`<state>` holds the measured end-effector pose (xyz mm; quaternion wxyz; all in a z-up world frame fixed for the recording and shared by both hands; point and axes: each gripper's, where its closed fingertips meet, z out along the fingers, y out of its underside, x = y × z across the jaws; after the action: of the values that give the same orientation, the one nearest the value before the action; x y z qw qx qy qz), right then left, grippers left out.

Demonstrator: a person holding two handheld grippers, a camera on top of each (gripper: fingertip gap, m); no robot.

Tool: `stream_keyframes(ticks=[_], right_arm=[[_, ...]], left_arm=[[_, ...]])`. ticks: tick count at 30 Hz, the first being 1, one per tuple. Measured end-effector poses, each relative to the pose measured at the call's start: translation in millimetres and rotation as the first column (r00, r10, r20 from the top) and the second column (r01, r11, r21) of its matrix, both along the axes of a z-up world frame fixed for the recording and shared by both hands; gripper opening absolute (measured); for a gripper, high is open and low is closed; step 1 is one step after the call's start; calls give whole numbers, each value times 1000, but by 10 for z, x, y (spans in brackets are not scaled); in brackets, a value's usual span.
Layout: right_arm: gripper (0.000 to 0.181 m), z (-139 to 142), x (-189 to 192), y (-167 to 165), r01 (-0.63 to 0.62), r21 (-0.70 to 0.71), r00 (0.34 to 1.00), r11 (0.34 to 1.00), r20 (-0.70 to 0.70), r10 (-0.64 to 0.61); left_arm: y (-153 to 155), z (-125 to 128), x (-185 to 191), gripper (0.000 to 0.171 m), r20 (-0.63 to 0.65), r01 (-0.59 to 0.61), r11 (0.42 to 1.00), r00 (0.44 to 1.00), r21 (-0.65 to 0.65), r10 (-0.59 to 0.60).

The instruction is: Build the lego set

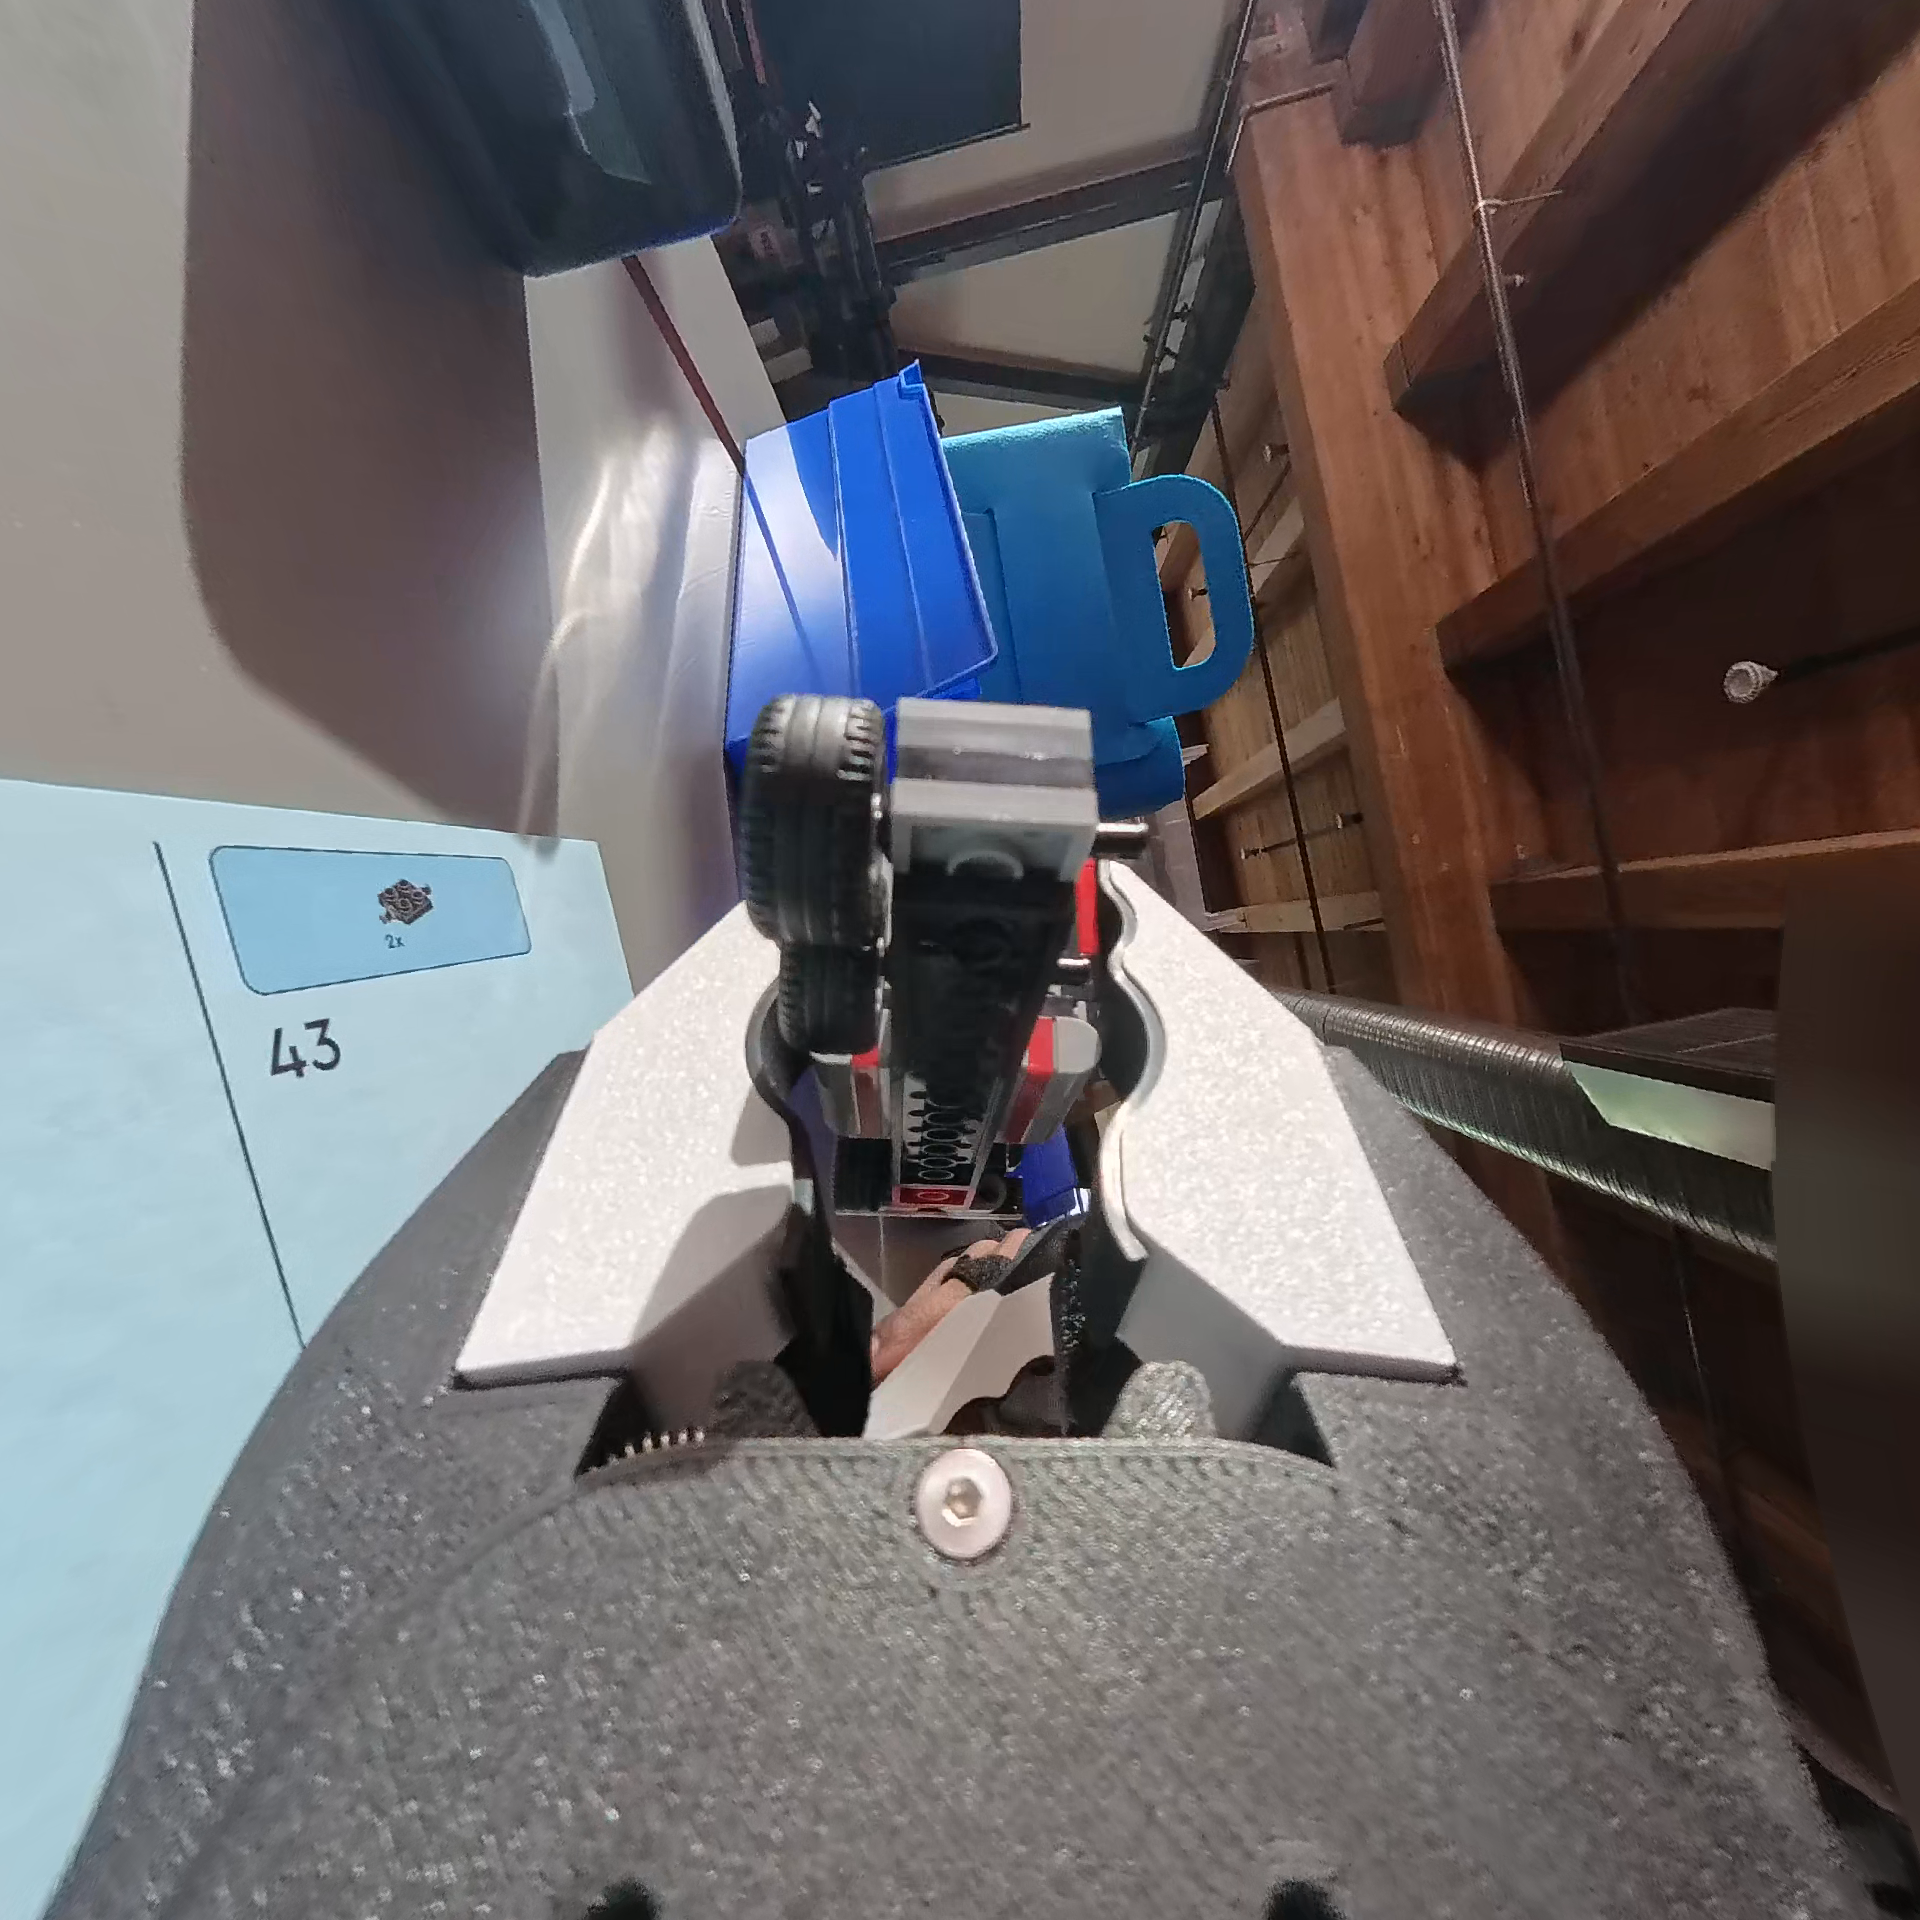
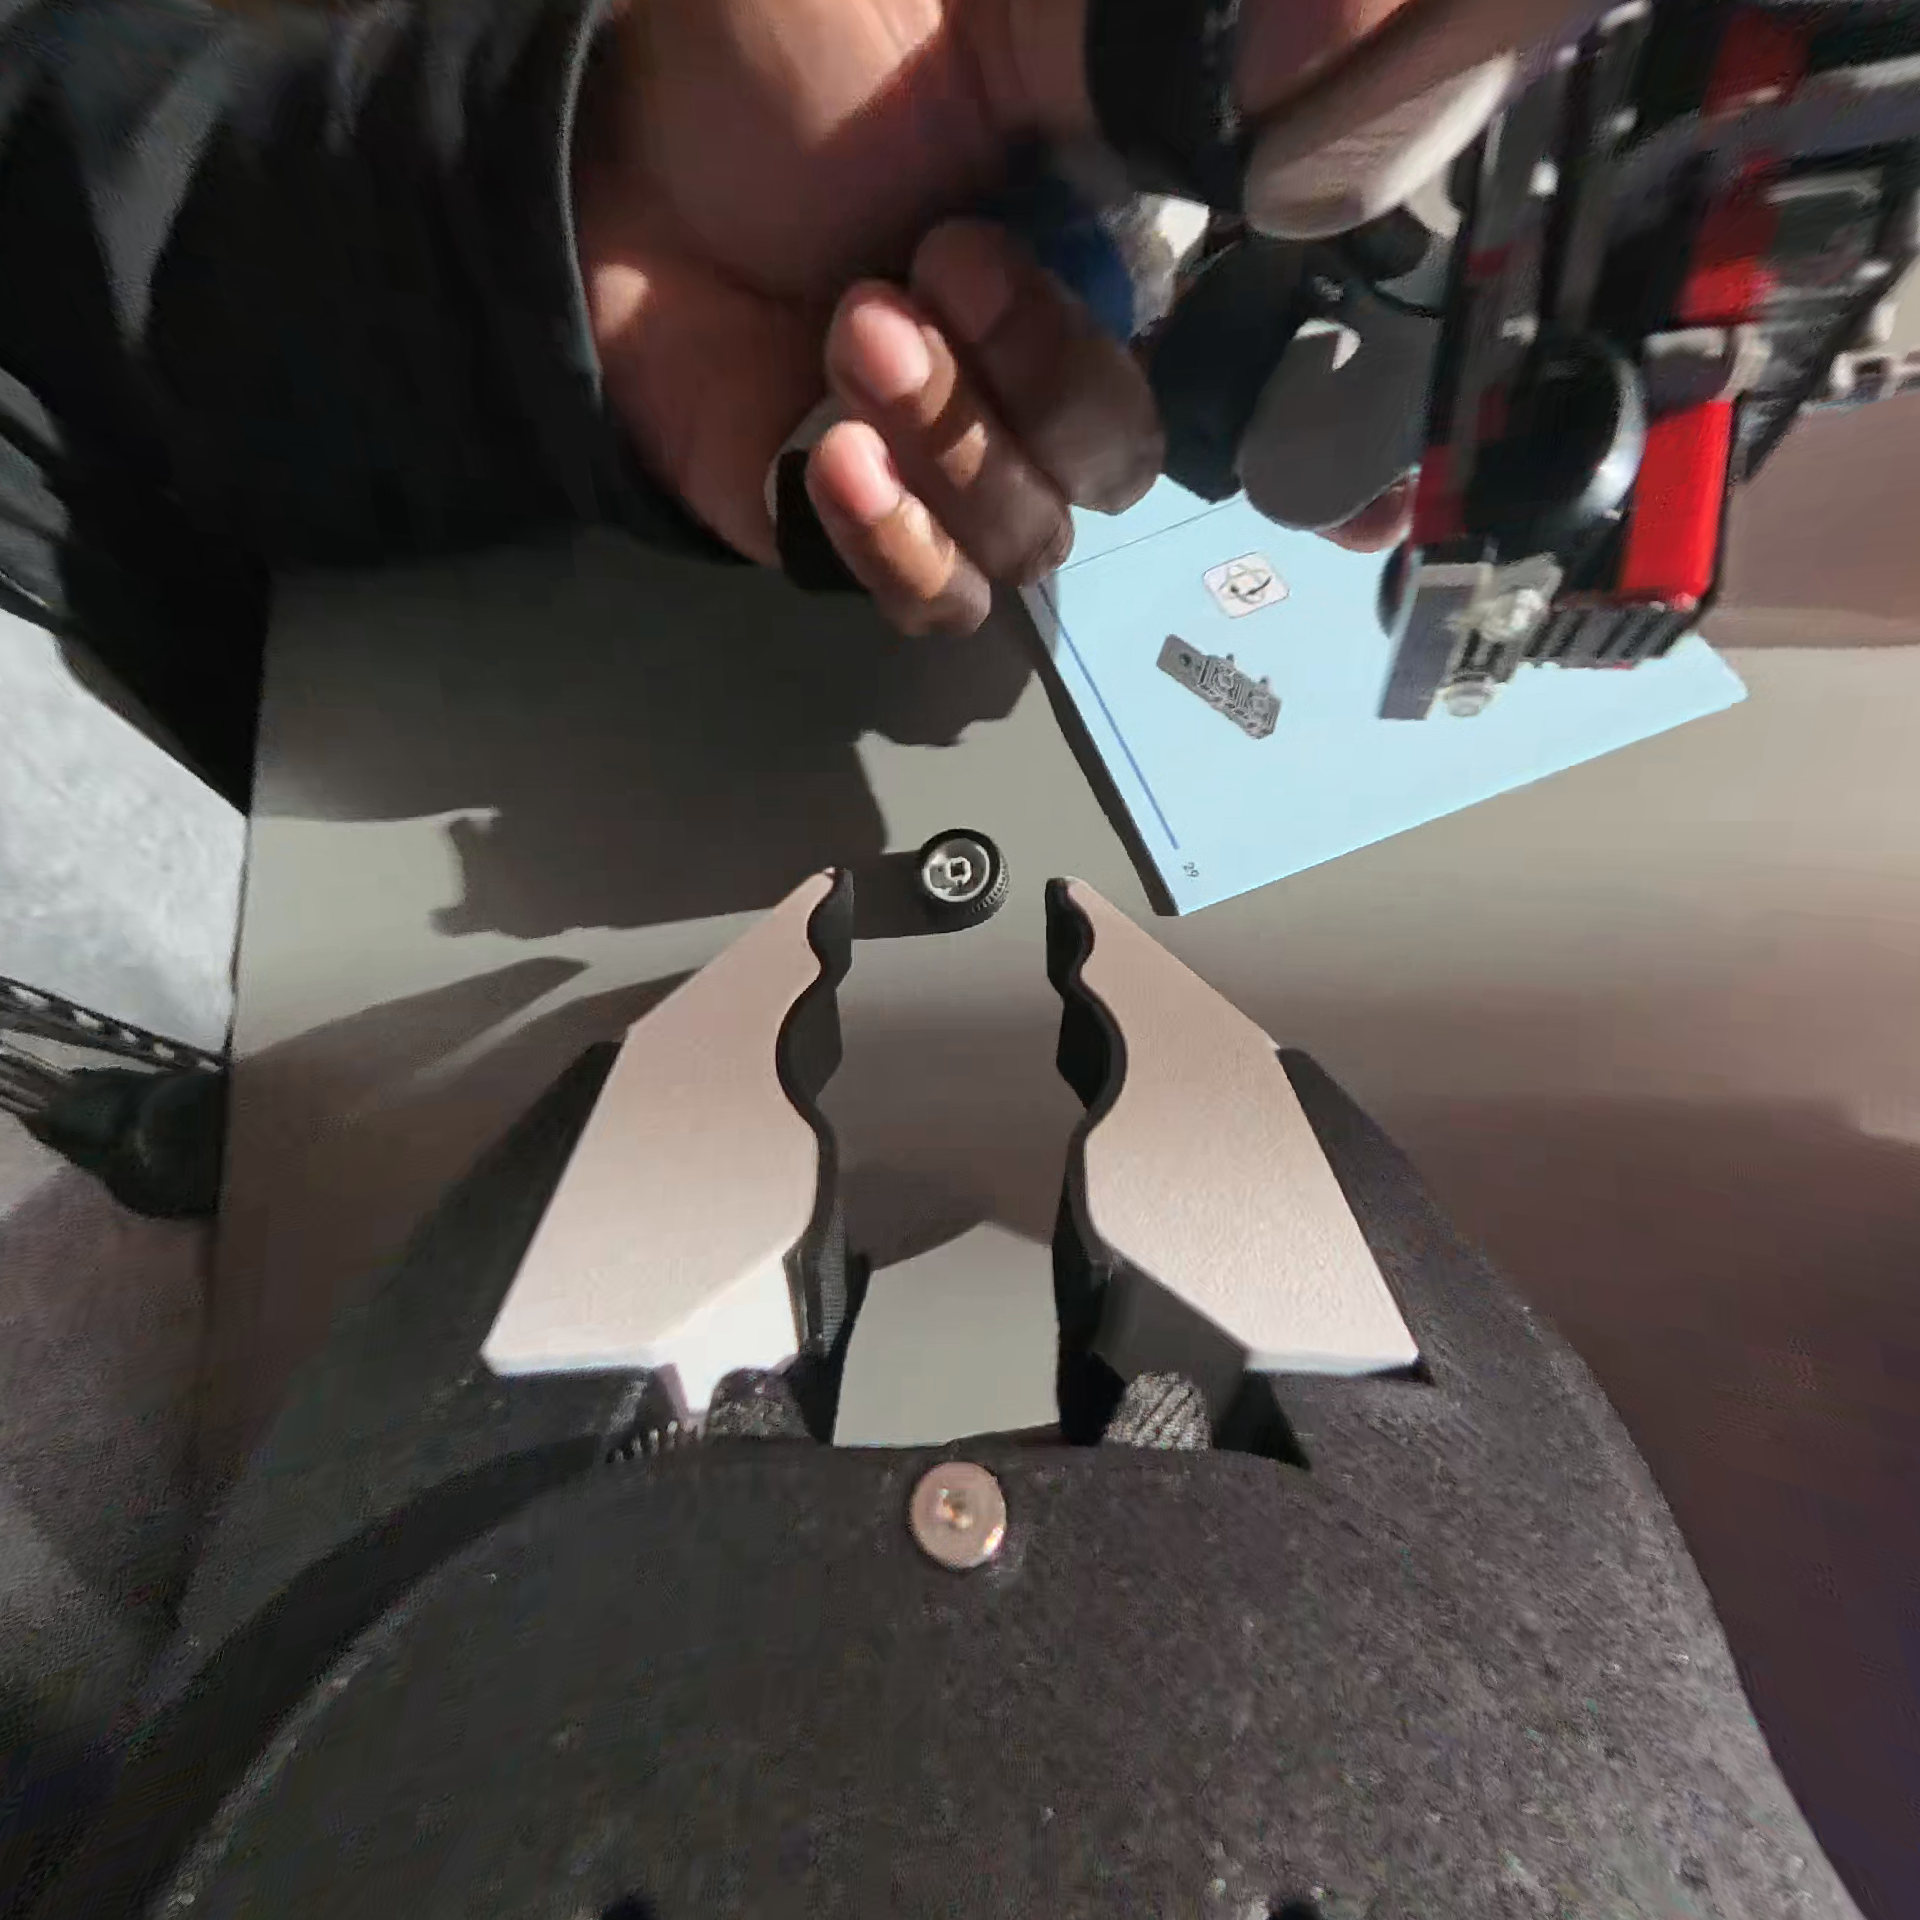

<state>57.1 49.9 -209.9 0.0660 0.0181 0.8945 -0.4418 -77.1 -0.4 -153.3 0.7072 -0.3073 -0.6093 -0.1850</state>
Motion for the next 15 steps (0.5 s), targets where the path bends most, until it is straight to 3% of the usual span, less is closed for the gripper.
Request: stream_keyframes(ticks=[4, 5, 8, 11, 15], right_arm=[[35, -207, 4, -87, -27, 111, 993, 993, -115, 39], [26, -220, -17, -99, -26, 119, 987, 993, -154, 44], [23, -167, -120, -95, -1, 84, 984, 996, -177, 16], [22, 87, -378, -2, 61, -29, 978, 998, -197, -66], [22, 715, -797, 109, 164, -290, 936, 943, -256, -242]], left_arm=[[10, -30, -6, 53, 18, -7, 1000, 1000, 6, 7], [11, -35, -10, 53, 23, -10, 1000, 1000, 7, 10], [17, -32, -35, 53, 36, -29, 999, 999, 18, 29], [34, -47, -95, 54, 62, -70, 997, 996, 25, 68], [83, -72, -150, 53, 125, -156, 986, 981, 59, 147]])
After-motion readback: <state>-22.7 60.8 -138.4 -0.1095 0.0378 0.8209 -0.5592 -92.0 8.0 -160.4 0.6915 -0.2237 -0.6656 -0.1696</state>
